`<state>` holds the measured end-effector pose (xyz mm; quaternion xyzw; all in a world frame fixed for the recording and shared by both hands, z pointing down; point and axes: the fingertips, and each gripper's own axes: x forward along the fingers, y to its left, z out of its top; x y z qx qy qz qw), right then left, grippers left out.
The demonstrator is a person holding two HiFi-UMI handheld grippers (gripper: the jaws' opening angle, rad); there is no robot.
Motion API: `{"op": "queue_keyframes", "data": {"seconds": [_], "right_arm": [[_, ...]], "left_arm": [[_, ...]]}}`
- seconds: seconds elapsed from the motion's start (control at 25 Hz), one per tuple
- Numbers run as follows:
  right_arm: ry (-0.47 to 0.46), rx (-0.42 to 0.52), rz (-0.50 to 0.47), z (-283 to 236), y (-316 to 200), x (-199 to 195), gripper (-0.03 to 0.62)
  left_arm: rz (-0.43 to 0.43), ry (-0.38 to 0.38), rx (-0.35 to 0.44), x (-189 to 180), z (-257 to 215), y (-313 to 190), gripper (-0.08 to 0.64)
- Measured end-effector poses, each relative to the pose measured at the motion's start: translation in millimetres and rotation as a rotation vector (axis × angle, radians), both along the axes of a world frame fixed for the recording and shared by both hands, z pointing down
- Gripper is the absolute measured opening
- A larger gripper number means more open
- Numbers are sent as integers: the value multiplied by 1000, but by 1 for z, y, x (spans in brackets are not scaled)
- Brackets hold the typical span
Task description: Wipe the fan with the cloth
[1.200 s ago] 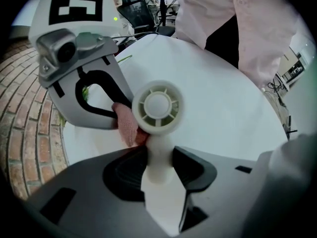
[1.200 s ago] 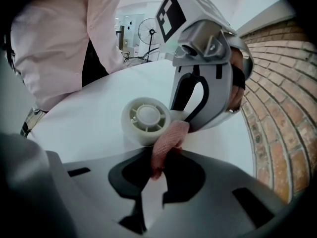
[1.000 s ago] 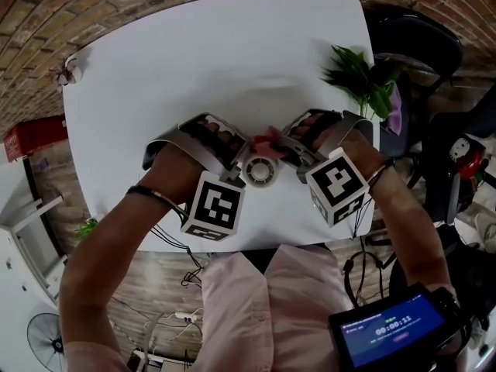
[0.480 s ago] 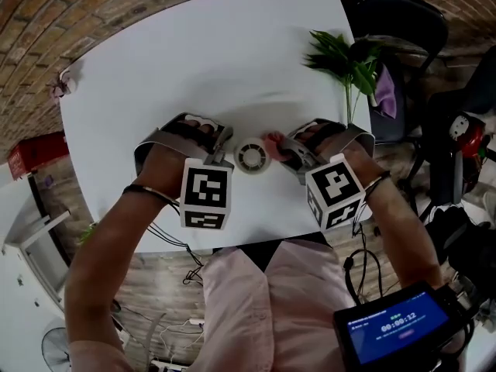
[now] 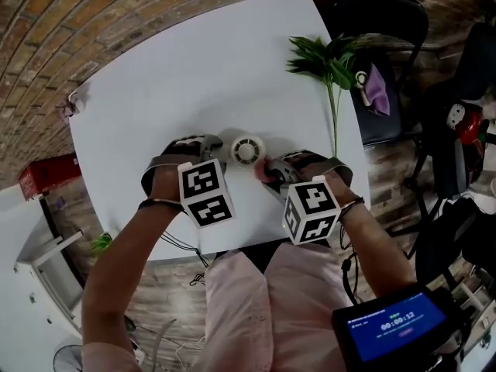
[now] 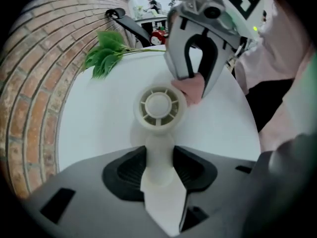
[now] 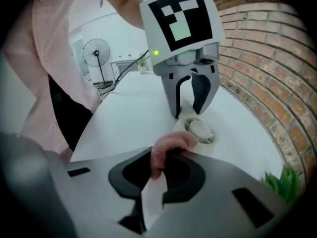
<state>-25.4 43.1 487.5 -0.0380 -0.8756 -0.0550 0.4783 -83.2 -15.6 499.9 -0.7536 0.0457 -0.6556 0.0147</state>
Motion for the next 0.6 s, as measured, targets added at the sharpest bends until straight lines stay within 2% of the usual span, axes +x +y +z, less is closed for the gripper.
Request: {"op": "queue_keyframes", "data": {"seconds": [0.16, 0.32, 0.44, 0.6], "right_arm": [[-76, -39, 134, -20, 0, 9, 44], [-89, -28, 238, -36, -9, 41, 46], [-94, -22, 306, -43, -14, 65, 46], [-102, -28, 375, -49, -13, 91, 48]], "left_arm": [[-208, 61, -73, -5, -1, 10, 185], [-357, 103, -201, -17, 0, 37, 275], [-393, 176, -294, 3, -8, 63, 284], [-377, 266, -329, 52, -15, 83, 298]]}}
